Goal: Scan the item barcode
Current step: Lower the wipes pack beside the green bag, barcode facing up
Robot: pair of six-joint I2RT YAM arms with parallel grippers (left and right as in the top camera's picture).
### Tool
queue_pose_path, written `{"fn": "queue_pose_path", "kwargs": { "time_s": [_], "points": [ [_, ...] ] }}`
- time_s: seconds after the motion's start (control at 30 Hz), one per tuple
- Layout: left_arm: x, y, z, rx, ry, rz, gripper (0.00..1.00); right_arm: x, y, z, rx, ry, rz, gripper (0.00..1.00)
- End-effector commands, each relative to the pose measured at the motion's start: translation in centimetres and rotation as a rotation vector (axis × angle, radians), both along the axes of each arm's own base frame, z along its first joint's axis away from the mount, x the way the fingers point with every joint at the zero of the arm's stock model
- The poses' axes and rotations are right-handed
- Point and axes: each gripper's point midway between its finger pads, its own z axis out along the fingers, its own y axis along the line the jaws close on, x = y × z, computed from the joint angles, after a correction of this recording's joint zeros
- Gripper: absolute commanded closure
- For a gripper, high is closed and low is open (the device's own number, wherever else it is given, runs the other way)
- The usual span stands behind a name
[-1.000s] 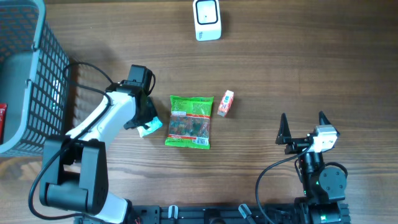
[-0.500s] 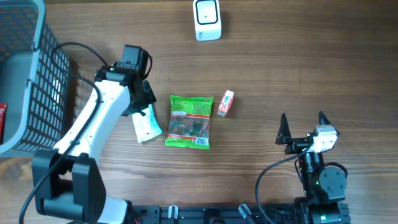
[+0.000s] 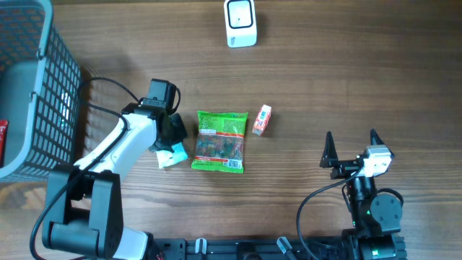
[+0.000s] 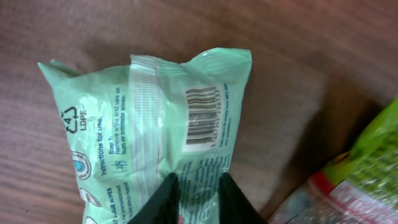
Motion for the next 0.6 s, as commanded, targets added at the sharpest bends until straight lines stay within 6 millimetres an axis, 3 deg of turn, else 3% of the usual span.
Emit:
{"fn": "queue_pose_path", "kwargs": {
  "time_s": [0.0,0.07,0.17,0.2,0.27,0.3,0.47,0.57],
  "points": [
    [-0.3,0.3,2.2,0.018,0.038,-0.042,0.66,0.0,-0.1,0.2,-0.009,-0.010,-0.003,0.00],
    [0.7,0.0,5.0,0.009,-0.006,-0.041,0.51,0.0,-0.1,0.2,-0.009,-0.010,-0.003,0.00],
    [0.5,0.1,6.1,0.009,-0.008,-0.037,0.47,0.0,-0.1,0.2,-0.009,-0.010,-0.003,0.00],
    [0.0,0.2,5.9,0.013,0.015,-0.038,0.53,0.0,-0.1,0.2,-0.009,-0.010,-0.003,0.00],
    [-1.3,0.4,5.2,0.021,0.072,-0.035,0.87,0.0,-0.1,0.2,-0.009,-0.010,-0.003,0.00],
    [-2.2,0.4,4.6,0.023,0.103,-0.035,0.96,0.0,-0.1,0.2,-0.009,-0.010,-0.003,0.00],
    [-5.7,0.4,2.1,0.017,0.210,-0.041,0.96,0.0,-0.1,0.2,-0.009,-0.010,-0.003,0.00],
    [-6.4,0.5,0.2,0.010,0.205,-0.042,0.95,0.0,-0.1,0.2,-0.009,-0.010,-0.003,0.00]
  ]
}}
